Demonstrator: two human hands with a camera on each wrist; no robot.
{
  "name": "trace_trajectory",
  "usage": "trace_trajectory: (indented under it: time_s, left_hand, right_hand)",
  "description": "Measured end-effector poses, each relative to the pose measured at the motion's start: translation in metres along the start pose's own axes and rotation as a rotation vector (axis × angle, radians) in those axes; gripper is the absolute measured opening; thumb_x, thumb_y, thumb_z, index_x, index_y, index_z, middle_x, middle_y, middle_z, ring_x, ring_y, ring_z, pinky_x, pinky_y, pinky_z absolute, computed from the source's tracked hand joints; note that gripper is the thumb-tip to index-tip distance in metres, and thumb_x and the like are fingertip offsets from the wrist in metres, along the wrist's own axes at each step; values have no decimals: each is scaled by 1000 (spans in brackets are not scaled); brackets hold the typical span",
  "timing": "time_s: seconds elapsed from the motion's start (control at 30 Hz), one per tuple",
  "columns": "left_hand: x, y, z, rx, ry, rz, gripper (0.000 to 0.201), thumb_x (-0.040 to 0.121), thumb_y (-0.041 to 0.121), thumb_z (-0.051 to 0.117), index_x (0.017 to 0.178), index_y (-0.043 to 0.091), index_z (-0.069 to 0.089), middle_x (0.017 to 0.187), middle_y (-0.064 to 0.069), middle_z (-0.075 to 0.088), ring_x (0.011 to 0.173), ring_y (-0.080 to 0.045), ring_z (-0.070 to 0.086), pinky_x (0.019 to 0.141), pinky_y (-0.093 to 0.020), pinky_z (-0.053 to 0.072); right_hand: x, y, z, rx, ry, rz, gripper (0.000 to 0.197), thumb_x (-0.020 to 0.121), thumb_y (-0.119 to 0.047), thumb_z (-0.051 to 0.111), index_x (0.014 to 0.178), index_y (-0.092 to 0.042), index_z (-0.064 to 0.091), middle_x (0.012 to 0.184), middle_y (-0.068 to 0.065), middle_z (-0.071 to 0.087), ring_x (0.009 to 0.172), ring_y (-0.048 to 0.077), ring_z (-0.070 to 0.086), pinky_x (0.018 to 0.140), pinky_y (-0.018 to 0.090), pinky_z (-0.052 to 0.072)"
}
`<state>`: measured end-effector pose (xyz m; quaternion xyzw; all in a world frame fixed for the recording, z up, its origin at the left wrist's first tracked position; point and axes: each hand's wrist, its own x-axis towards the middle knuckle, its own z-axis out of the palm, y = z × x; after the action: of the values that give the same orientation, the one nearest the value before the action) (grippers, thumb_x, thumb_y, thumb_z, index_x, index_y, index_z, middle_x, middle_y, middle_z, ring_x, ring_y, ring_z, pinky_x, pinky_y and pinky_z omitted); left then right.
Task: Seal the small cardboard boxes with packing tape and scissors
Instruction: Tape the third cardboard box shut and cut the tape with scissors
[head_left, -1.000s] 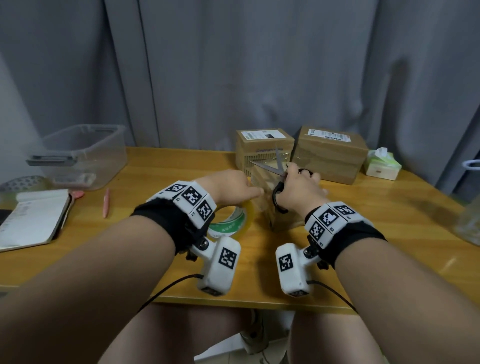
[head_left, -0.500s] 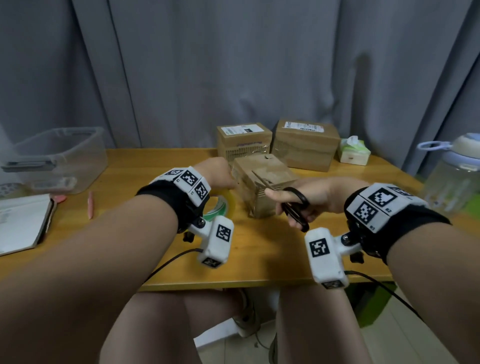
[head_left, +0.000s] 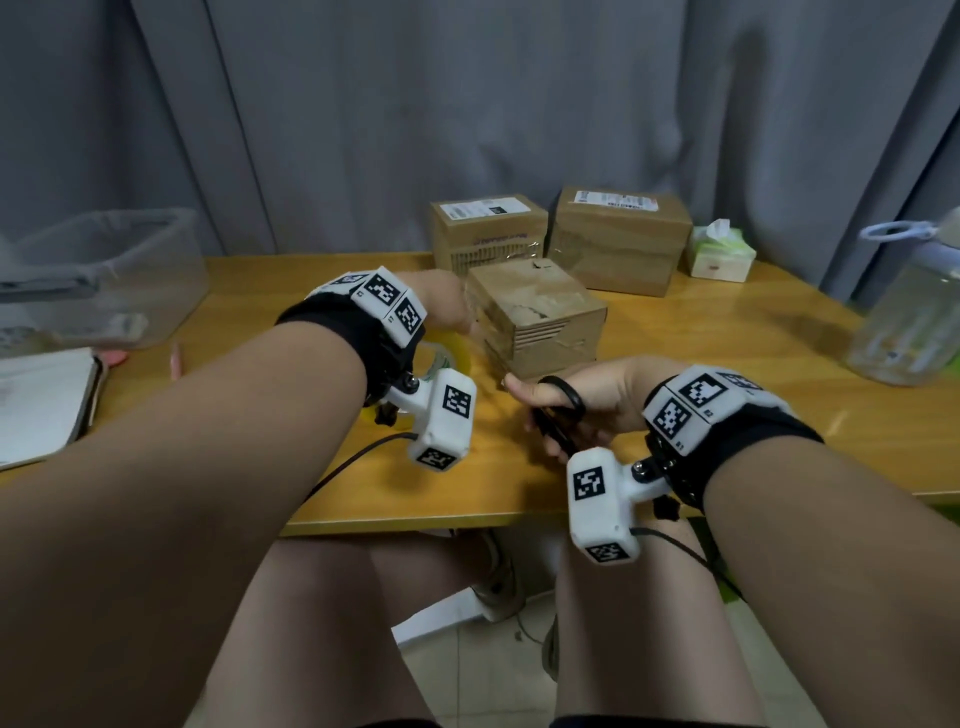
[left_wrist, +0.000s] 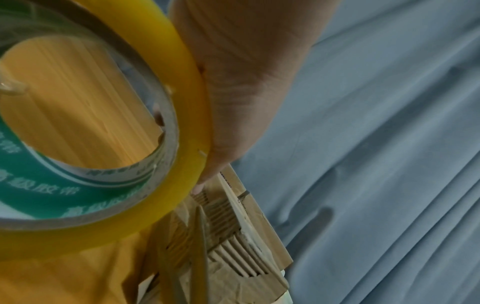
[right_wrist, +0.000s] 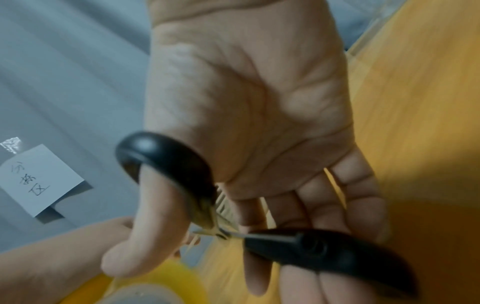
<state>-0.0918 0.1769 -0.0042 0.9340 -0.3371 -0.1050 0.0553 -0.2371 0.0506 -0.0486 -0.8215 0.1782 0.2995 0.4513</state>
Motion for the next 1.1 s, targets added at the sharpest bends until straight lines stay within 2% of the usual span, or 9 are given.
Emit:
trace_trajectory:
  time_s: [0.13, 0.27, 0.37, 0.53, 0.67, 0.77, 0.93, 1.03, 1.1]
  left_hand:
    - [0, 0, -2, 13, -24, -6, 35, 91, 29, 61, 114, 3, 64, 114, -14, 63, 108, -29, 57, 89, -35, 44]
    - [4, 0, -2, 8, -29, -26, 34, 87, 30, 66, 109, 3, 67, 111, -14, 65, 105, -28, 59, 92, -37, 46]
    - [6, 0, -3, 10, -36, -37, 34, 86, 30, 67, 106, 3, 67, 108, -14, 65, 102, -28, 60, 88, -36, 46]
    - [7, 1, -3, 4, -39, -49, 34, 84, 31, 69, 104, 4, 69, 105, -11, 66, 100, -27, 60, 88, -36, 48]
    - [5, 2, -3, -1, -42, -60, 35, 84, 31, 68, 102, 2, 67, 95, -10, 63, 88, -24, 58, 77, -33, 45]
    - [6, 3, -2, 4, -37, -63, 36, 85, 30, 67, 103, 0, 66, 95, -11, 62, 87, -25, 57, 74, -32, 44]
    - [4, 3, 0, -9, -17, -42, 23, 86, 26, 66, 92, 4, 63, 88, -7, 56, 81, -22, 52, 74, -30, 42]
    - [-3, -8, -1, -84, 6, -55, 24, 86, 25, 66, 95, 3, 65, 84, -6, 57, 82, -22, 51, 68, -27, 42]
    - [-10, -18, 0, -176, 38, -46, 23, 87, 22, 65, 97, 2, 66, 82, -7, 57, 82, -22, 51, 68, -27, 42]
  right_hand:
    - [10, -5, 4, 62, 80, -41, 66, 76, -74, 48, 100, -13, 58, 74, 6, 66, 68, 19, 63, 65, 29, 49]
    - [16, -11, 5, 119, 178, -94, 67, 77, -75, 48, 99, -12, 60, 72, 6, 66, 60, 16, 63, 54, 22, 44]
    - [19, -13, 6, 130, 226, -125, 65, 81, -73, 47, 97, -11, 59, 70, 6, 65, 55, 14, 62, 44, 16, 42]
    - [22, -11, 4, 122, 284, -217, 64, 83, -68, 49, 91, -5, 60, 63, 9, 61, 44, 13, 56, 40, 14, 41]
    - [24, -6, 2, 48, 295, -260, 63, 83, -67, 50, 82, -5, 60, 52, 4, 58, 42, 14, 52, 42, 17, 40]
    - [26, -3, -2, 37, 305, -263, 54, 83, -61, 58, 75, -7, 57, 47, 1, 57, 40, 13, 51, 40, 16, 40]
    - [27, -4, -9, -114, 325, -232, 49, 80, -57, 65, 69, -10, 58, 43, -3, 58, 38, 9, 53, 44, 16, 42]
    - [32, -8, -10, -289, 325, -158, 62, 69, -64, 71, 85, -3, 69, 57, 2, 67, 48, 13, 60, 55, 24, 50]
    - [37, -11, -6, -417, 328, -96, 66, 64, -67, 72, 85, -4, 69, 68, 5, 70, 57, 19, 63, 63, 29, 54]
